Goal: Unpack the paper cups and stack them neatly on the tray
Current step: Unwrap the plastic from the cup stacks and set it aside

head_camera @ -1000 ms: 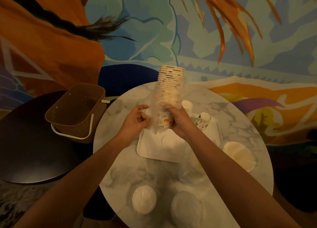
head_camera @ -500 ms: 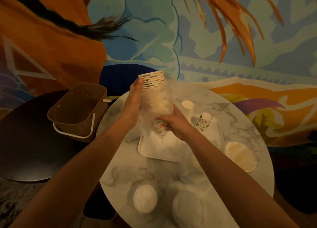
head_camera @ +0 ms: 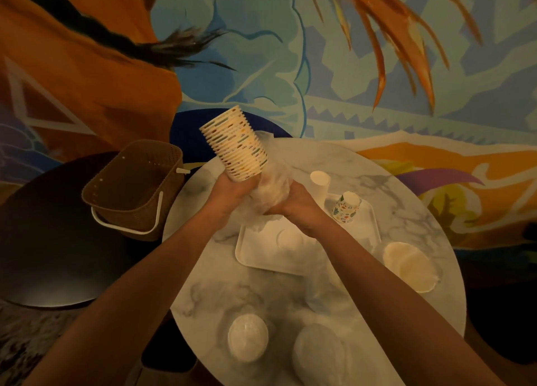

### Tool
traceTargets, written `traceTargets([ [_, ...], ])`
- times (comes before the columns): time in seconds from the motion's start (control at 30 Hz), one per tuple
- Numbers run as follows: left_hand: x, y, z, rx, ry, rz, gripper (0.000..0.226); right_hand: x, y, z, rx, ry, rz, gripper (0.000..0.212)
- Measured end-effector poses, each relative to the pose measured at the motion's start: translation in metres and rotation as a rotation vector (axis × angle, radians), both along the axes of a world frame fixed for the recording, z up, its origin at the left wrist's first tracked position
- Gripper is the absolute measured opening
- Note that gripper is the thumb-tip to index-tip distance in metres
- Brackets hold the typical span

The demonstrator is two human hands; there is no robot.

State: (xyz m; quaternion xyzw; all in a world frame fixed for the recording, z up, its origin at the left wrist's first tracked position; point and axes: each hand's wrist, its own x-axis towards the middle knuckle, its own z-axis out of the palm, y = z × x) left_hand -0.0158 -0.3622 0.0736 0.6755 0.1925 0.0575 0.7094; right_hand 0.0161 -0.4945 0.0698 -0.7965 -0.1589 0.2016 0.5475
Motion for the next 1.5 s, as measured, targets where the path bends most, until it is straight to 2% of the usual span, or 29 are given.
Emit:
traceTargets([
  [0.1,-0.001,0.003,0.003,0.034,-0.035,-0.017,0.056,0.000,0.001,-0.002,-0.095,0.010,0.022,0.071],
  [0.13,-0.003,0.006,0.002,0.058,-0.040,-0.009,0.057,0.000,-0.001,-0.003,-0.052,0.057,0.044,0.076],
  [0.23,-0.001,0.014,-0.001,0.015,-0.018,0.023,0.065,0.006,-0.009,-0.001,0.390,0.367,0.059,0.082],
  [0.3,-0.003,0.015,0.001,-0.012,-0.027,0.007,0.077,0.009,-0.008,0.001,0.493,0.428,0.047,0.069],
  [0.4,-0.003,0.015,-0.002,-0.006,-0.028,-0.006,0.077,0.009,0.001,-0.003,0.456,0.411,-0.017,0.033],
  [0.5,-0.006,0.017,-0.003,-0.071,-0.047,0.014,0.095,0.011,0.004,-0.013,0.602,0.502,-0.119,0.018],
  [0.53,-0.005,0.020,-0.004,-0.089,-0.067,0.019,0.093,0.012,0.003,-0.015,0.620,0.500,-0.155,0.017],
  [0.6,-0.006,0.026,-0.006,-0.087,-0.095,0.058,0.075,0.014,0.002,-0.021,0.559,0.481,-0.229,0.024],
  [0.67,-0.004,0.034,-0.008,-0.055,-0.091,0.127,0.066,0.018,0.002,-0.029,0.419,0.452,-0.294,0.032],
  [0.87,-0.002,0.048,-0.013,0.008,-0.089,0.198,0.073,0.023,0.006,-0.037,-0.019,0.207,-0.312,0.034],
  [1.0,-0.002,0.050,-0.019,0.025,-0.070,0.227,0.078,0.031,0.001,-0.037,-0.549,-0.141,-0.235,0.034],
  [1.07,-0.001,0.050,-0.020,0.015,-0.067,0.229,0.074,0.032,-0.006,-0.034,-0.653,-0.181,-0.258,0.031],
  [1.2,-0.006,0.041,-0.025,0.015,-0.075,0.166,0.065,0.038,-0.015,-0.014,-0.543,-0.172,-0.391,0.035],
  [1.3,-0.019,0.027,-0.041,0.144,-0.071,0.065,0.061,0.041,-0.022,0.003,-0.386,-0.202,-0.555,0.038],
  [1.5,-0.050,-0.004,-0.099,0.222,0.018,-0.168,0.074,0.049,-0.033,0.015,-0.066,-0.126,-0.772,0.025],
])
